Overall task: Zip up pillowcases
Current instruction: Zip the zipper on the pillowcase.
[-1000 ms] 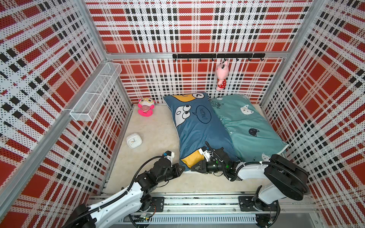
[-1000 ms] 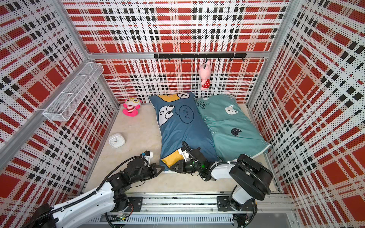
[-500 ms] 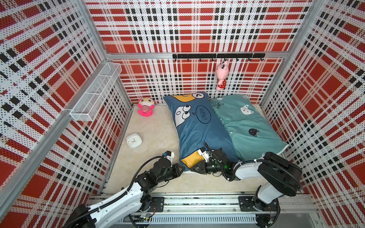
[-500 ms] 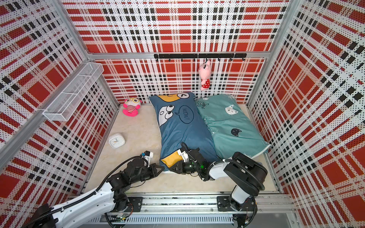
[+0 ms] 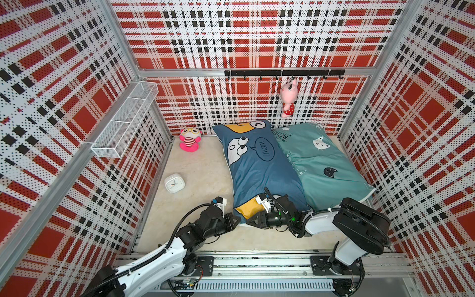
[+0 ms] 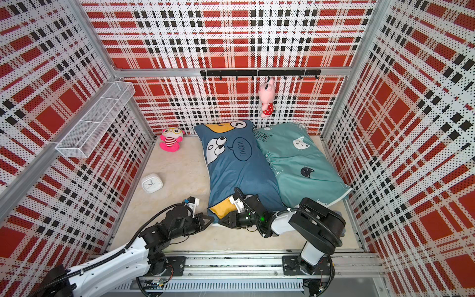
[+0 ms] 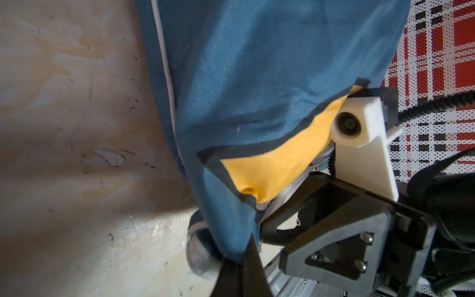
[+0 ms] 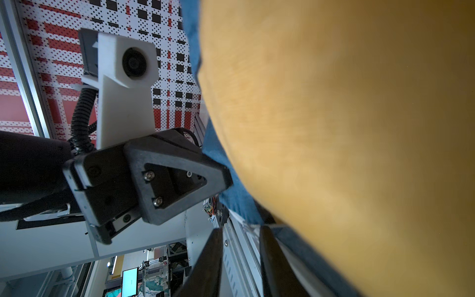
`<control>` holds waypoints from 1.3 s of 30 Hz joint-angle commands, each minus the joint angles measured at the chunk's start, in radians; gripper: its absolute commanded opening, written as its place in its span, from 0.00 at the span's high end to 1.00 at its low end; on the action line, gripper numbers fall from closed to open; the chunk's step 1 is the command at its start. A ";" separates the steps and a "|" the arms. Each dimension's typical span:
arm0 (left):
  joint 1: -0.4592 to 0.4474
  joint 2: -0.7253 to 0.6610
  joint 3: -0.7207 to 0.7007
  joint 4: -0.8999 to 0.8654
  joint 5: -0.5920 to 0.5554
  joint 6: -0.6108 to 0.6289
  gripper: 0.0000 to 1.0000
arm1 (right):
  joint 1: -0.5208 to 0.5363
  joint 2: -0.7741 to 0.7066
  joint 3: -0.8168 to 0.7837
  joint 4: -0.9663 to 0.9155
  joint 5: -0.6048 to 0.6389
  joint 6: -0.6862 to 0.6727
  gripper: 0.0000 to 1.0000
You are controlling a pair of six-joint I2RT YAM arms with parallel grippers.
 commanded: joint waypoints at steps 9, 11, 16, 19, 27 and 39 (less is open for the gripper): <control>-0.003 0.010 -0.005 0.041 -0.011 -0.006 1.00 | 0.013 0.027 0.000 -0.007 0.014 0.026 0.78; -0.003 0.009 -0.003 0.041 -0.013 -0.007 1.00 | 0.015 0.029 -0.007 0.011 0.013 0.035 0.79; -0.003 0.016 -0.003 0.042 -0.015 -0.008 1.00 | 0.016 0.016 -0.018 0.014 0.018 0.038 0.81; -0.003 0.022 0.001 0.047 -0.015 -0.010 1.00 | 0.015 0.017 -0.013 -0.003 0.025 0.029 0.81; -0.005 0.031 0.010 0.048 -0.014 -0.008 1.00 | 0.015 0.028 -0.002 -0.027 0.039 0.020 0.83; -0.005 0.038 0.022 0.038 -0.018 0.002 1.00 | 0.016 -0.016 0.007 -0.111 0.069 -0.009 1.00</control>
